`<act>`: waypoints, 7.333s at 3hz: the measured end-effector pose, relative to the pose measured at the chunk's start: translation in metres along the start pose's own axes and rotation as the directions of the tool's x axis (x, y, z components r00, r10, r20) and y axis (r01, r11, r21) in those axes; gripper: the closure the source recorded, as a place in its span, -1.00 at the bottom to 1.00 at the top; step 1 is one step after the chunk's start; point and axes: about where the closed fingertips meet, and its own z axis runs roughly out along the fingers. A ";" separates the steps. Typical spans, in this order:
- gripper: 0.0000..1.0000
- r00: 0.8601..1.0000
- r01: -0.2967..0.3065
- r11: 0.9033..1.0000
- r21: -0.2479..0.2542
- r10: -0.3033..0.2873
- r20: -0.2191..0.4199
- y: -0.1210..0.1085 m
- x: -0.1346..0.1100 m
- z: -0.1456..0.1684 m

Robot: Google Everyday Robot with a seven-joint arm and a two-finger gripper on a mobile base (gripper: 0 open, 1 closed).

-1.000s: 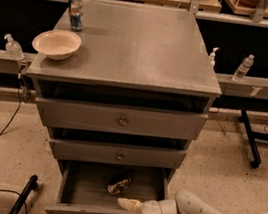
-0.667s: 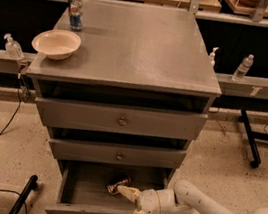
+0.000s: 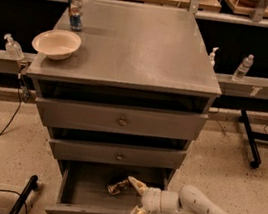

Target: Pick orange can from bottom drawer and place on counter

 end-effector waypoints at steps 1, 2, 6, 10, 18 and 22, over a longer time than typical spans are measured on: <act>-1.00 0.999 0.034 0.990 0.137 -0.029 -0.034 -0.024 0.015 -0.005; -1.00 0.998 0.039 0.984 0.175 -0.030 -0.051 -0.033 0.019 -0.006; -1.00 0.957 0.157 0.913 0.376 -0.046 -0.288 -0.116 0.118 -0.003; -1.00 0.982 0.076 0.917 0.392 -0.001 -0.187 -0.196 0.155 0.050; 1.00 0.953 0.254 0.894 0.368 -0.295 0.061 -0.088 0.084 -0.121; 1.00 0.873 0.369 0.831 0.416 -0.464 0.152 0.023 -0.047 -0.255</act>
Offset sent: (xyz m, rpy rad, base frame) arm 0.0172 -0.0078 -0.0111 -0.0349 -0.0517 -0.0922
